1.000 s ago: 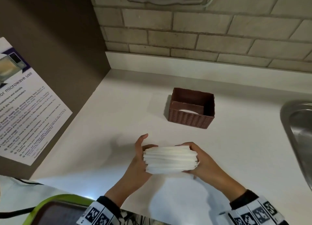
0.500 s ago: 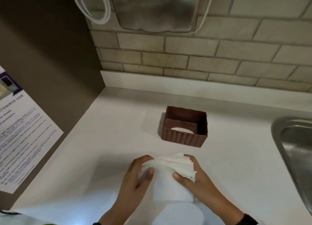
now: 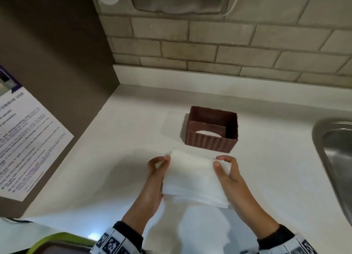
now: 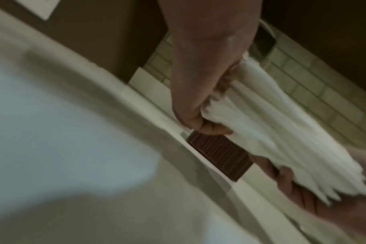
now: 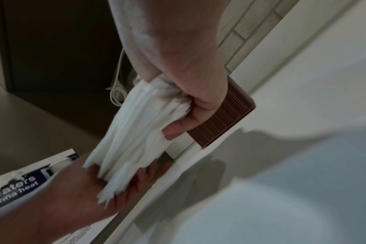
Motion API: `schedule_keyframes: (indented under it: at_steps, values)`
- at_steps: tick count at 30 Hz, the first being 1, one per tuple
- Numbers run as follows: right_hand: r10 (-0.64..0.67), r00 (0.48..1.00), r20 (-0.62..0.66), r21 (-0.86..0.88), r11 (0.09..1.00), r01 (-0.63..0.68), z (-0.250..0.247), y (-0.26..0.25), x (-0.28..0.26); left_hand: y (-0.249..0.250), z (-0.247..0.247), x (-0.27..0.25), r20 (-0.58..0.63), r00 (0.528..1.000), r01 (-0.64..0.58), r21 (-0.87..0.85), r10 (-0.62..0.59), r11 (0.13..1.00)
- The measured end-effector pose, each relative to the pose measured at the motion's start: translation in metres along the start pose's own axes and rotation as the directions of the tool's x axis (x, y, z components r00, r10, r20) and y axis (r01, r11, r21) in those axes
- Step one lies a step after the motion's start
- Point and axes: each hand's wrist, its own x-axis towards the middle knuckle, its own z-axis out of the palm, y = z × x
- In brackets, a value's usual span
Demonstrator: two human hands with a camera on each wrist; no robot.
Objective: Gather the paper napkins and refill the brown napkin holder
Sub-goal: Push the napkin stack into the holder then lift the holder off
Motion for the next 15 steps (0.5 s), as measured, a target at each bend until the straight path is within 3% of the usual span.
schedule_keyframes:
  at_steps: [2,5,9,12,15]
  values:
    - [0.067,0.997,0.037,0.036,0.997,-0.068,-0.001,-0.006,-0.001,-0.001,-0.004,-0.001,0.062,0.997,0.05,0.012,-0.051,0.999]
    - [0.166,0.982,0.093,0.221,0.958,-0.183,0.001,-0.01,-0.003,-0.005,-0.001,-0.004,0.103,0.995,0.003,0.115,-0.015,0.993]
    - [0.216,0.942,0.258,0.34,0.892,-0.298,-0.005,-0.011,-0.003,-0.007,0.0,-0.007,0.136,0.99,-0.04,0.04,0.034,0.998]
    - [0.237,0.891,0.387,0.272,0.894,-0.356,-0.012,-0.011,-0.006,-0.012,-0.005,-0.006,0.155,0.987,-0.045,0.066,0.034,0.997]
    - [0.224,0.912,0.345,0.074,0.962,-0.265,-0.021,-0.011,-0.004,-0.011,-0.004,-0.003,0.133,0.988,-0.113,0.293,0.077,0.949]
